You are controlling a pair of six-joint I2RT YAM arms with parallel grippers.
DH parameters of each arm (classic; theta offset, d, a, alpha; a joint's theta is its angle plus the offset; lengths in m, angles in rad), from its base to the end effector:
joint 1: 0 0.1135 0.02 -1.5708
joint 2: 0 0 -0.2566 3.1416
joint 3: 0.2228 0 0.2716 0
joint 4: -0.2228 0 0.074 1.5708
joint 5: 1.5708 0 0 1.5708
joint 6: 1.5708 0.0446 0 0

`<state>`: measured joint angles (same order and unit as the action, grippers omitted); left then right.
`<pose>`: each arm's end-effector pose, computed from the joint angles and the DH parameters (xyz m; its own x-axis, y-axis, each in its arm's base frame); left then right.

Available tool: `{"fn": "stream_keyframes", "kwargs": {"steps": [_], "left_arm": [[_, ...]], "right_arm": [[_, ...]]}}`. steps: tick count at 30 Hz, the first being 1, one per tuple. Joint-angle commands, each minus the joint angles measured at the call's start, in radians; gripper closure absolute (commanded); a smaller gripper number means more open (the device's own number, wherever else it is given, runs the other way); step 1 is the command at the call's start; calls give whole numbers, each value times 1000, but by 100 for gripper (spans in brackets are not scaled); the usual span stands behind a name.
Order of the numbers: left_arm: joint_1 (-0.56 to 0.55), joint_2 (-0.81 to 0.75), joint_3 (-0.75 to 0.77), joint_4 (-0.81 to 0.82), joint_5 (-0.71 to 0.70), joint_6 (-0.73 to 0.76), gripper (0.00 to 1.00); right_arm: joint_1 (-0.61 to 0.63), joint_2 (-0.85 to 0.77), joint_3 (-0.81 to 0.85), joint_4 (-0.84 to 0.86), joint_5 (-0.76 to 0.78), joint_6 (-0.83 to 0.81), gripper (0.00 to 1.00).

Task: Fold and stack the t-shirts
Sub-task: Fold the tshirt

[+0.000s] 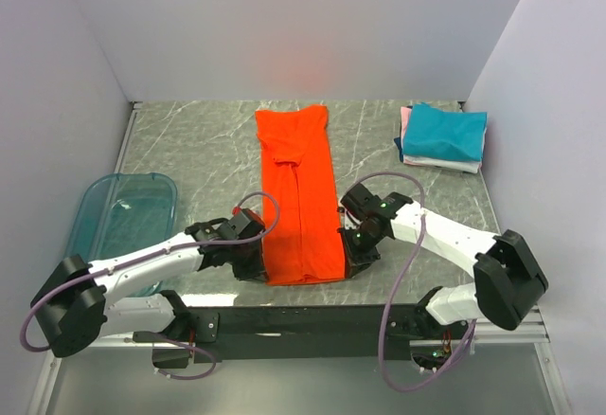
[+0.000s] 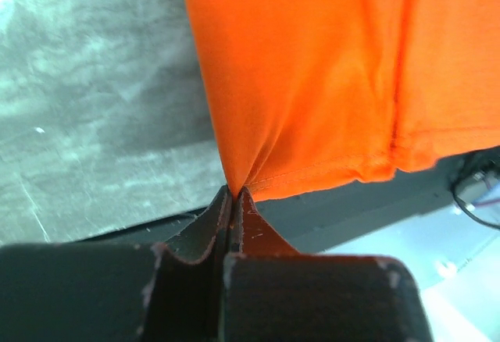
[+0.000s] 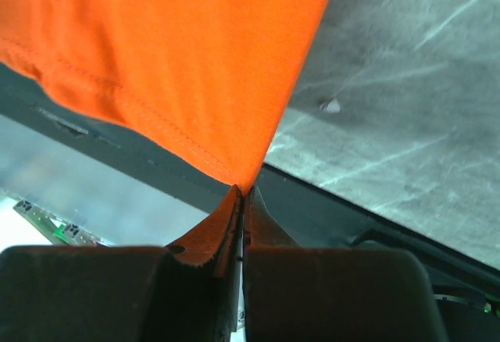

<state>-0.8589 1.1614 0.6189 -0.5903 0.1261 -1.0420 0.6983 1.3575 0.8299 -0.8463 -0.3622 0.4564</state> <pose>0.1433 -0.1747 0.1565 -0.9771 -0.1788 -0.1156 -0.1143 0.8986 -0.4237 0.1793 0.1712 0.1693 -0.9626 -0.2699 -0.0225 -0.2563 0.8808 0.3981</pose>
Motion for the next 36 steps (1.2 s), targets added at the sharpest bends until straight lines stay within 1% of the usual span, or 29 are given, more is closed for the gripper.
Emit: {"fn": "stream_keyframes", "kwargs": {"steps": [1,4,9,13,17,20,24,27,29,36], "left_arm": [[-5,-31,53,-46,41,10,100],[-6,-35,59,-66,67,14,100],[-6,-72,108,-115,67,7,100],[-8,-86,163,-141,29,11,100],[1,-48,218,-152,0,45,100],[33,-16,248,-167,-17,82,100],[122,15,277,-120,19,138,100],[162,62,315,-114,43,187,100],[178,84,344,-108,43,223,100],[288,187,413,-51,67,306,100]], "right_arm": [[12,-69,-11,-71,-26,19,100],[18,-109,-20,-95,-40,39,100],[23,-168,-26,-131,-57,64,100],[23,-189,27,-158,-26,88,100],[18,-181,101,-186,70,102,100],[7,-143,153,-204,107,94,100],[-8,-71,218,-214,164,79,100],[-25,-19,279,-218,192,62,100],[-40,12,331,-211,203,50,100],[-83,178,521,-177,218,31,100]]}}
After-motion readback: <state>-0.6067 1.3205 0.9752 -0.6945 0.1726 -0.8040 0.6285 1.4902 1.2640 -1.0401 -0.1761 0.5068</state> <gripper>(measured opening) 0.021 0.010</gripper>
